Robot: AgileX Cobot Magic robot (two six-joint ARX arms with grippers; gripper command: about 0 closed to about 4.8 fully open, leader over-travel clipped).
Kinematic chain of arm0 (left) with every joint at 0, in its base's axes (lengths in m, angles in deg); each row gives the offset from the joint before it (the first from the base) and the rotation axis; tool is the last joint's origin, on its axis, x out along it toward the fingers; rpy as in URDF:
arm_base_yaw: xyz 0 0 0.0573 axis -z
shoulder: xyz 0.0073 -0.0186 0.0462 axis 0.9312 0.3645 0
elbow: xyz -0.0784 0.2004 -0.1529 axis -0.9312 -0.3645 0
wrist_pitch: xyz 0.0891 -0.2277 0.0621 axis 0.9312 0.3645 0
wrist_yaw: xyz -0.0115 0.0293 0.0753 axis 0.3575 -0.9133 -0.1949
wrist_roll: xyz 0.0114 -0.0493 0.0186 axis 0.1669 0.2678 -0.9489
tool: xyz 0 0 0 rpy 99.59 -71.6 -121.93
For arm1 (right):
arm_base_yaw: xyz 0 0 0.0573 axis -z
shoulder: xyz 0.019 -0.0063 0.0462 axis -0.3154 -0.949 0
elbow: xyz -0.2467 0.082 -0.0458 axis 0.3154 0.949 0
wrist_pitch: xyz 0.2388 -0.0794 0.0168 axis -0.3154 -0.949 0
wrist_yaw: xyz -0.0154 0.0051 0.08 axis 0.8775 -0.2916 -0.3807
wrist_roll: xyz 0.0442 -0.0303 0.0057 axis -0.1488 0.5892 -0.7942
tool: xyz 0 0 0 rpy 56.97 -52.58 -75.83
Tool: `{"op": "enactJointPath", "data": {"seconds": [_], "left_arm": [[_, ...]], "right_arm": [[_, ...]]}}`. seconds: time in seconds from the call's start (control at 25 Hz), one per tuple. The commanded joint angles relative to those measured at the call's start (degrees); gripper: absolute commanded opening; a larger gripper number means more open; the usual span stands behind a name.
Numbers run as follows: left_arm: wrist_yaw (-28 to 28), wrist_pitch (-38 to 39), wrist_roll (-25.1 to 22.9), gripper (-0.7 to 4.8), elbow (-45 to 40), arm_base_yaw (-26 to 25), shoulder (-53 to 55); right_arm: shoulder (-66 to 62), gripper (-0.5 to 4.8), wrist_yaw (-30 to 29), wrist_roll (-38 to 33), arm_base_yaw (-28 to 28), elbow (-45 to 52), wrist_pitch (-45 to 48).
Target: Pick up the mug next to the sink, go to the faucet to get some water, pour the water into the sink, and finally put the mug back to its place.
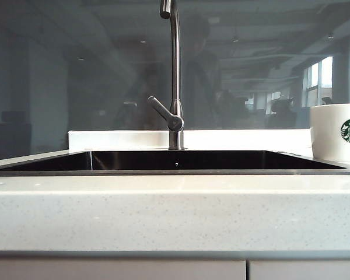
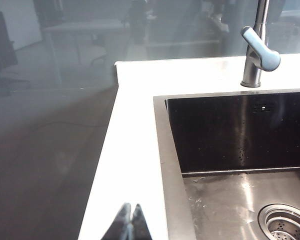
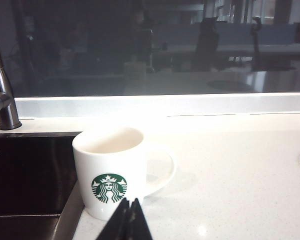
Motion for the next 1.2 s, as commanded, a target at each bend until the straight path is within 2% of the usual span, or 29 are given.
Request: {"op": "enactJointPath", "data": {"seconds": [0.04, 0.44, 0.52, 0.6, 0.64, 0.72, 0.84, 0.92, 1.0, 1.08, 1.16, 1.2], "left_arm": [[0.13, -0.77, 0.0, -0.06, 0.15, -0.11, 0.02], [0.26, -1.44, 0.02, -0.06, 0.15, -0.11, 0.02], [0.31, -1.51, 0.22, -0.06, 0.15, -0.11, 0.02], [0.33, -4.5, 3.45, -0.06, 0.15, -0.11, 0.02], [0.22, -8.15, 6.8, -0.06, 0.15, -0.11, 0.0], [-1.11, -14.27, 8.15, -0.06, 0.28, -0.11, 0.02], [-1.05, -15.76, 8.26, -0.06, 1.86, -0.11, 0.2], [0.59, -15.98, 12.76, -0.06, 4.98, -0.11, 3.08], [2.64, -17.27, 12.52, -0.06, 7.85, -0.11, 8.35], [3.45, -18.93, 11.17, -0.06, 9.46, -0.11, 14.51], [5.16, -23.67, 10.43, -0.06, 10.01, -0.13, 22.77], [7.21, -27.5, 10.49, -0.06, 10.01, -0.13, 27.26]], "right_arm": [[0.15, -0.06, 0.22, 0.0, 0.0, 0.11, 0.98], [0.15, -0.06, -0.46, -0.55, -0.02, 0.11, 1.03], [0.15, -0.06, -1.9, -5.18, -0.02, 0.11, 1.81], [0.15, -0.06, -0.98, -13.14, -0.02, 0.11, 5.66], [-0.02, -0.06, 1.97, -17.27, 0.0, -0.09, 8.39], [-0.13, -0.06, 6.8, -19.85, 0.04, -2.36, 7.76], [-3.34, -0.06, 6.93, -19.02, 0.33, -6.78, 6.82], [-12.33, -0.06, 6.4, -13.03, 0.96, -12.24, 3.67], [-23.63, -0.06, 6.27, -6.93, 1.11, -17.2, 4.26], [-33.64, -0.04, 6.23, -4.96, 2.21, -20.0, 7.8], [-45.16, -0.04, 0.04, -1.29, 5.09, -21.03, 14.53], [-50.03, 0.0, -5.2, -0.11, 7.21, -21.16, 17.22]]}}
